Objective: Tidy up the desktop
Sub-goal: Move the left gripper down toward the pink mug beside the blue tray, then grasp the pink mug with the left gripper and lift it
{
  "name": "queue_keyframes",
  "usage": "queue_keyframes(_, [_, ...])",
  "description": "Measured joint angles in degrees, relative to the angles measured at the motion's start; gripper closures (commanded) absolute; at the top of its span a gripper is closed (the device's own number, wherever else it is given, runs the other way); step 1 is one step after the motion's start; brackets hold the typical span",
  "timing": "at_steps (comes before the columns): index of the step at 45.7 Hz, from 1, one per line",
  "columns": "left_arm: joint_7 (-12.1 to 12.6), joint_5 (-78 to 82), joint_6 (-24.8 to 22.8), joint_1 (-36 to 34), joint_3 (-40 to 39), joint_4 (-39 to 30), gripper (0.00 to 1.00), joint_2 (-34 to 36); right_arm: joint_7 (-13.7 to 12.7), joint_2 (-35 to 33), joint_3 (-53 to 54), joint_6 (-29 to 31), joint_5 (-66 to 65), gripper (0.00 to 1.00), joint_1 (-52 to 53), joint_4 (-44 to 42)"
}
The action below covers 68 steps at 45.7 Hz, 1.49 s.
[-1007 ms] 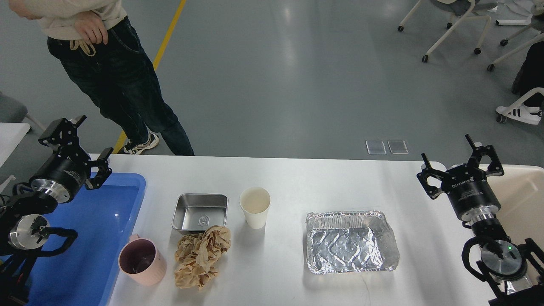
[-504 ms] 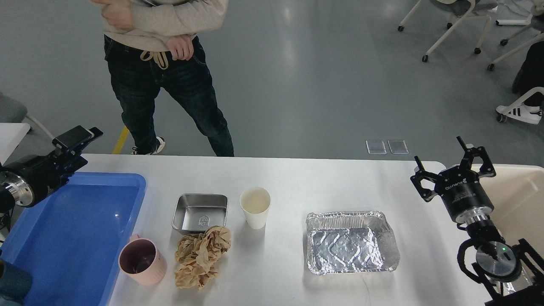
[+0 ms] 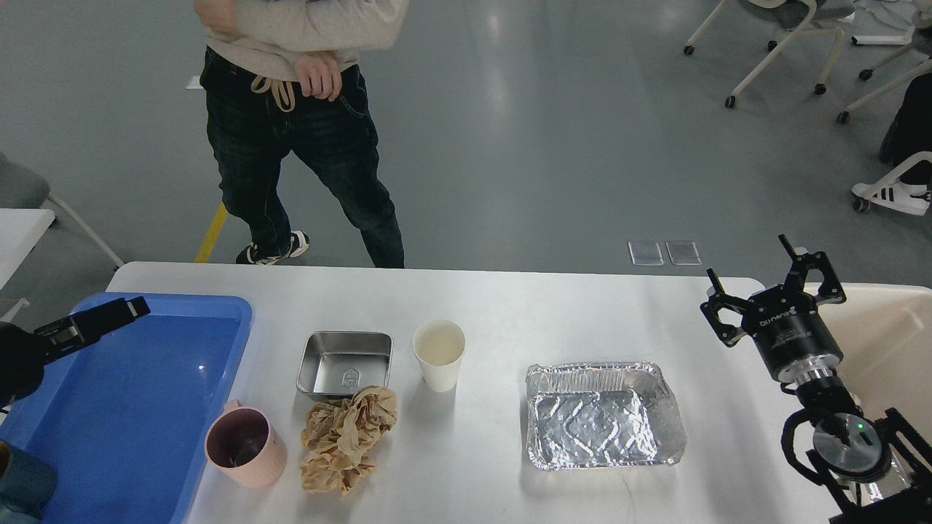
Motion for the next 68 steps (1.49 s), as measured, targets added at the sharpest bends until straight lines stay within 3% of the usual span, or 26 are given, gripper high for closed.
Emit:
queue_keyframes(9, [-0.1, 0.1, 3.1, 2.6, 4.0, -0.5, 0.03, 2.5, 0.0, 0.1, -0.1, 0.0, 0.0, 0.0, 0.0, 0.0])
queue_keyframes(27, [0.0, 0.1, 3.4, 3.3, 7.5, -1.1, 0.03, 1.3, 0.0, 0.0, -0.1, 0.1, -0.1, 0.0, -0.2, 0.1])
queue_keyframes(40, [0.4, 10.2, 1.7, 3.7, 9.2, 5.5, 0.04, -9.4, 0.0, 0.1, -0.1, 0.1, -2.1, 0.0, -0.2, 0.0])
queue_keyframes(48, [2.3, 14.0, 0.8, 3.6, 9.4, 8.3, 0.1, -15.8, 0.0, 0.1, -0.1, 0.1, -2.1, 0.0, -0.1, 0.0])
queue_keyframes(56, [2.8, 16.4, -0.4, 3.2, 10.6, 10.2, 0.23, -19.0, 0.0, 0.1, -0.1, 0.1, -2.1, 0.0, -0.2, 0.0])
queue_keyframes(66, [2.9, 17.7, -0.7, 2.1, 12.0, 11.7, 0.59, -21.9, 0.0, 0.1, 0.0, 0.1, -2.1, 0.0, -0.3, 0.0])
queue_keyframes(68, [2.9, 17.7, -0.8, 1.8, 12.7, 11.8, 0.7, -22.1, 0.0, 0.1, 0.0, 0.1, -2.1, 0.0, -0.3, 0.0])
